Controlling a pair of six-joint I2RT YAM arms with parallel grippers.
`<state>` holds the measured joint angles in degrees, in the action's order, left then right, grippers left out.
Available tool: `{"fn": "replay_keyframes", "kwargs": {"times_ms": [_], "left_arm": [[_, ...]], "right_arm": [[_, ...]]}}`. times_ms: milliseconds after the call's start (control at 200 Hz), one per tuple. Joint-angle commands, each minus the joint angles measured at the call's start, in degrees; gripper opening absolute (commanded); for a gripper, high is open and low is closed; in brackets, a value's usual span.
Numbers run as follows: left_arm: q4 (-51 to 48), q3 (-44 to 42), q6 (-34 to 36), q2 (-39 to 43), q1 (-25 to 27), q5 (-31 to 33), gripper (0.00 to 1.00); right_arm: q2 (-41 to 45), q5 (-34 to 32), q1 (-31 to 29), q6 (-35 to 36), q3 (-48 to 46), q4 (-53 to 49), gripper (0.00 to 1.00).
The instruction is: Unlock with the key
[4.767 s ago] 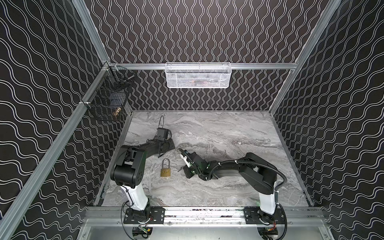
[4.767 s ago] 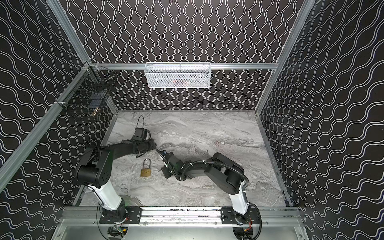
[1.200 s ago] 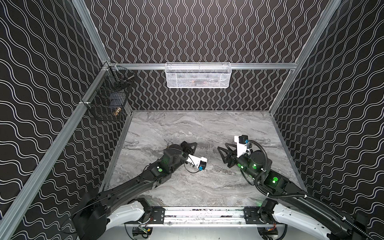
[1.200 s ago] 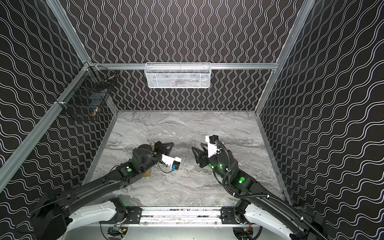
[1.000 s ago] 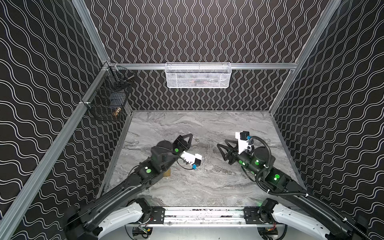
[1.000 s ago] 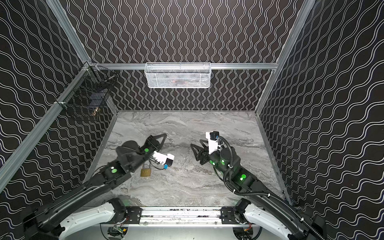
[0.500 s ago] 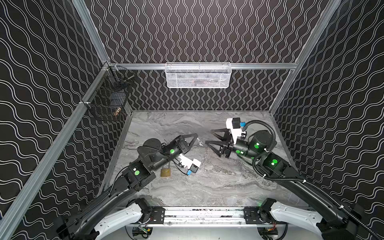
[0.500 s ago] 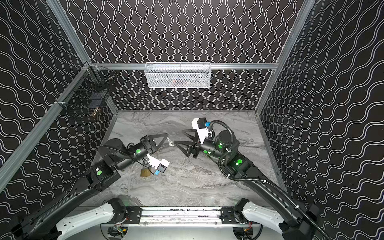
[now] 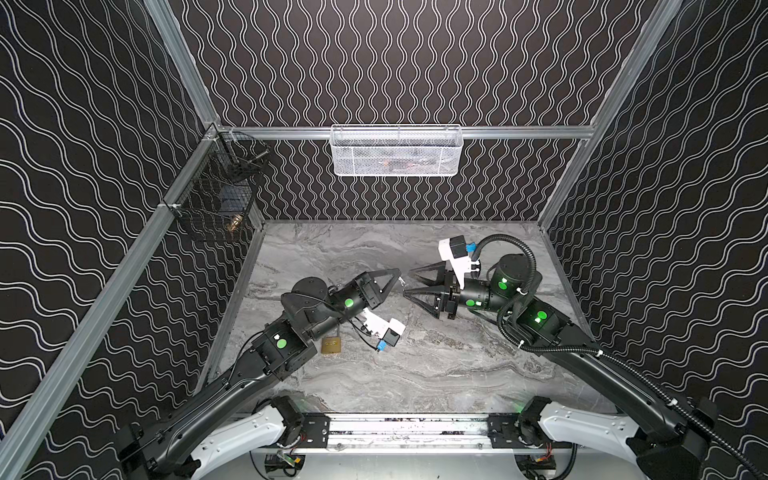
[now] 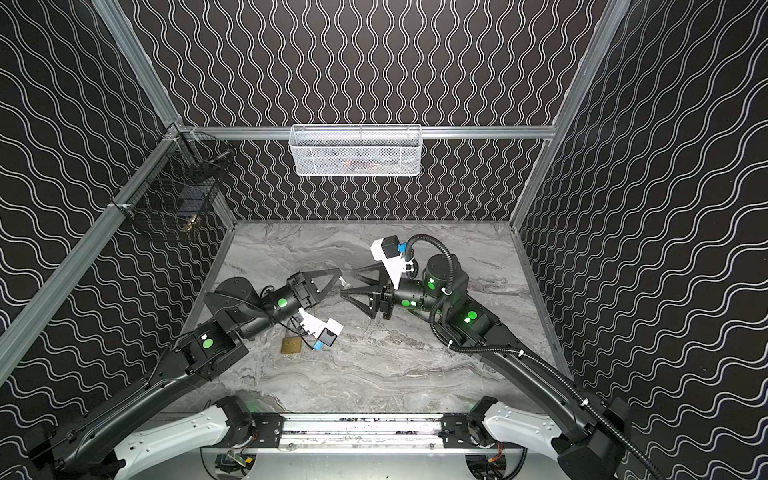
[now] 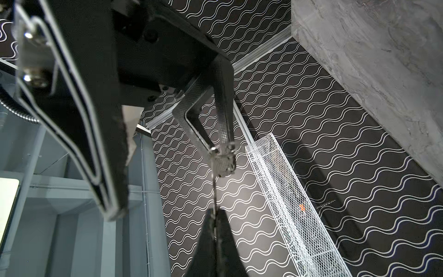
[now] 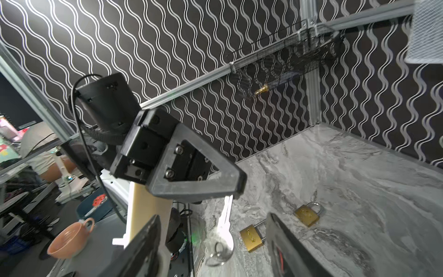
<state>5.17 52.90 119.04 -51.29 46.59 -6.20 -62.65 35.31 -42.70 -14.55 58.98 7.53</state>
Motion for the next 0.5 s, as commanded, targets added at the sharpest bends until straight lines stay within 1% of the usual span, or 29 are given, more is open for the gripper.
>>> {"fn": "replay_keyframes", "kwargs": {"times_ms": [0,70,285,390,495], "left_arm": [[3.0,-0.3,13.1,0.4,0.0,-0.2,0.0],[3.3,-0.4,12.9,0.6,0.0,-0.6,0.0],[3.8,-0.8,12.6,1.1,0.0,-0.3,0.0],[3.8,-0.8,12.6,1.1,0.0,0.0,0.0],[3.7,-0.8,12.7,1.1,0.0,-0.1,0.0]], "right_arm": [[-0.7,3.0,0.0,-0.5,0.9,-0.4,0.63],[-1.4,3.3,0.0,-0.5,1.0,-1.0,0.63],[-1.7,3.3,0.0,-1.9,0.2,0.6,0.55],[-2.0,3.9,0.0,-2.6,0.1,1.2,0.47],[-1.7,4.0,0.0,-2.9,-0.1,1.6,0.43]]}}
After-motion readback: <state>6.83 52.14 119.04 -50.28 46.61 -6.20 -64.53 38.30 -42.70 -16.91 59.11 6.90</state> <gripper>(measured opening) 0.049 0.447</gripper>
